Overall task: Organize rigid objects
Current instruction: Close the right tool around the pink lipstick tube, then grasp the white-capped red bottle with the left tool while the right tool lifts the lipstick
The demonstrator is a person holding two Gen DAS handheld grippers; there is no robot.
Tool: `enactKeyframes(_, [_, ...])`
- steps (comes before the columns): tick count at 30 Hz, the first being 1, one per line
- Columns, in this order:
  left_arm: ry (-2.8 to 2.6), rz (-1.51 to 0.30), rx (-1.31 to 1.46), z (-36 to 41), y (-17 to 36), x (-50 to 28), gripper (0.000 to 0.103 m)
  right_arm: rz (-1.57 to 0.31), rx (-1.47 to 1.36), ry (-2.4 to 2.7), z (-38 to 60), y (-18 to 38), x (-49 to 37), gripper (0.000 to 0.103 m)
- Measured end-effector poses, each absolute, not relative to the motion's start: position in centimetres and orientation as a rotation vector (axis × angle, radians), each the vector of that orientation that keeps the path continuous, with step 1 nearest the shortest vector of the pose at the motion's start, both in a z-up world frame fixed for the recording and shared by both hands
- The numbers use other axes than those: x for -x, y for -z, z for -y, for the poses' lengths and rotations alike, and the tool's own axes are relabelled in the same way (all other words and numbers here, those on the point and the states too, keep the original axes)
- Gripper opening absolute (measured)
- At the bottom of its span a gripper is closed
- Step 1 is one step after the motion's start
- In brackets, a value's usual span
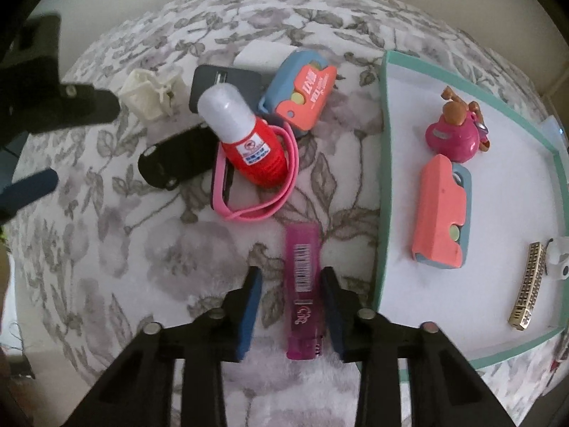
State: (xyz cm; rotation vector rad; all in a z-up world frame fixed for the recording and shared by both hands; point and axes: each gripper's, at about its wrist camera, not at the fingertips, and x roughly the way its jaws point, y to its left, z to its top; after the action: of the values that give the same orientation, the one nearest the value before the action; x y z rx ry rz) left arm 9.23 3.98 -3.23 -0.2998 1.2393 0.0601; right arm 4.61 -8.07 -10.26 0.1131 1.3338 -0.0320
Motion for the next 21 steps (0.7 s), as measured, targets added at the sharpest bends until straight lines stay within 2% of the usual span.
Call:
enactKeyframes(2, [-0.044, -1.239, 0.313, -3.8, 3.3, -9.2, 0.084, -1.331, -0.135, 0.038, 8.9, 10.3, -4.7, 0.021])
enactKeyframes(21, [0.191, -1.253, 0.263, 1.9, 4.2, -9.9, 0.084, -1.274, -0.258, 0.001, 12.3, 8.9, -4.1, 0.021])
